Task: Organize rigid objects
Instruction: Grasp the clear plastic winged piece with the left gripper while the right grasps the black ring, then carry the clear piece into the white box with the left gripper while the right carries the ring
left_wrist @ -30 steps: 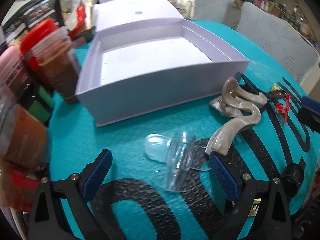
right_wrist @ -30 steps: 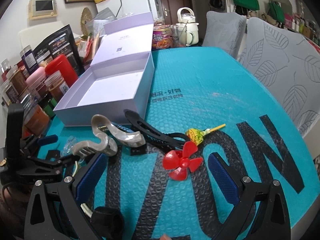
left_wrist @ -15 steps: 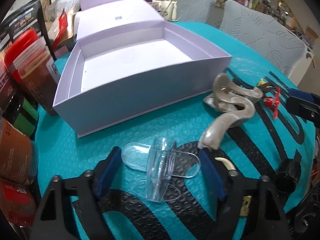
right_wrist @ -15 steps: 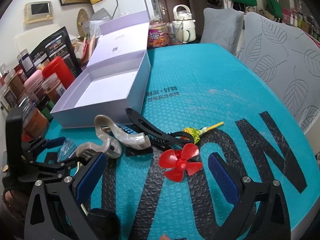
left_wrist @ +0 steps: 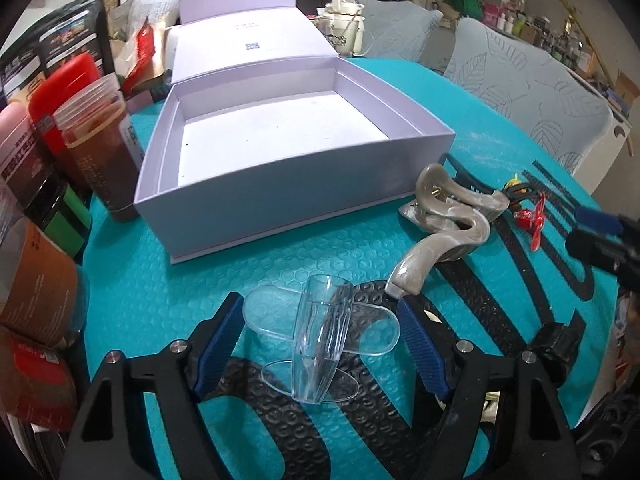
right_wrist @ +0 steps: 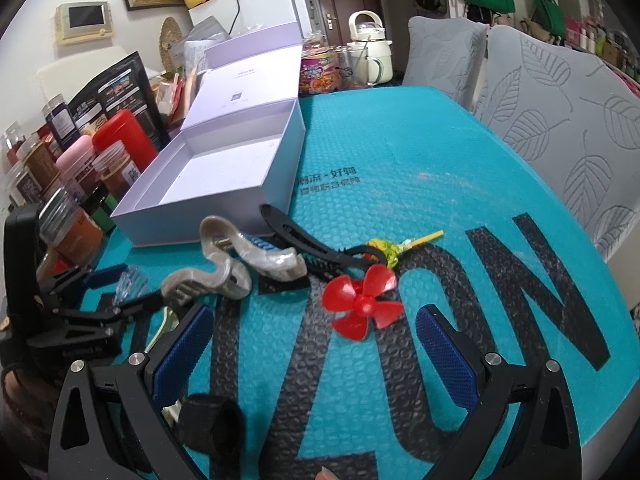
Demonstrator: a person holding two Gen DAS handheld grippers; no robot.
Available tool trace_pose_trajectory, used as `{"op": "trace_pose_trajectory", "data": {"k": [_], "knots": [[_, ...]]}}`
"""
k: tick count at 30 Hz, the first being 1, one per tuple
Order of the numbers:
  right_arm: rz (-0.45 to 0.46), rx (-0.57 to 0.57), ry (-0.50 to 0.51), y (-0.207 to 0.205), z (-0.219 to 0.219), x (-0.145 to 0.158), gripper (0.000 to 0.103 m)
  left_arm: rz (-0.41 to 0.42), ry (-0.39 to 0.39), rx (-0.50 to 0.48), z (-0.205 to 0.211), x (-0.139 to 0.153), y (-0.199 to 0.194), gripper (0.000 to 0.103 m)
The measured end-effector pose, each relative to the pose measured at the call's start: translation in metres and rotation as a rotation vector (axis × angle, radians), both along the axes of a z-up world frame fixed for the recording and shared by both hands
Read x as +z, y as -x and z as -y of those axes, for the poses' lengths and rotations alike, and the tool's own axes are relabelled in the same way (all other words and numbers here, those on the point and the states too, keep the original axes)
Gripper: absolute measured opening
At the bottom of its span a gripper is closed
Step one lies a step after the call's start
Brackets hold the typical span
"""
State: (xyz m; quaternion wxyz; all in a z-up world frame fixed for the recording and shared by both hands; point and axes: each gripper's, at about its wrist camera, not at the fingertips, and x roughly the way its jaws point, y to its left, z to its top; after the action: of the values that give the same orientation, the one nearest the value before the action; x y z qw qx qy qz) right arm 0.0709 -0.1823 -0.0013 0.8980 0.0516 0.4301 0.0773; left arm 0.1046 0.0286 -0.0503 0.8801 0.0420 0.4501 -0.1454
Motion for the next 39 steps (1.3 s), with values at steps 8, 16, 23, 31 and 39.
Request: {"op": "trace_pose_trajectory", "data": {"k": [8,16,23,31,39], "knots": [[-0.026,0.047,-0.039,0.019,-0.009,-0.003,0.096,0.005,0.024,0.049,-0.010,0.010,0.016,0.078],[-0.058,0.119,-0.075,0.037,-0.029,-0.011,0.081,0.004,0.033,0.071,-0.015,0.013,0.034,0.078],[-0.085,0.154,-0.111,0.042,-0.038,-0.023,0.053,-0.004,0.051,0.087,-0.017,0.011,0.045,0.078],[-0.068,0.176,-0.113,0.050,-0.043,-0.029,0.027,0.011,0.050,0.102,-0.018,0.014,0.054,0.078],[-0.026,0.195,-0.089,0.057,-0.046,-0.017,0.027,0.041,0.059,0.101,-0.014,0.024,0.063,0.078]]}}
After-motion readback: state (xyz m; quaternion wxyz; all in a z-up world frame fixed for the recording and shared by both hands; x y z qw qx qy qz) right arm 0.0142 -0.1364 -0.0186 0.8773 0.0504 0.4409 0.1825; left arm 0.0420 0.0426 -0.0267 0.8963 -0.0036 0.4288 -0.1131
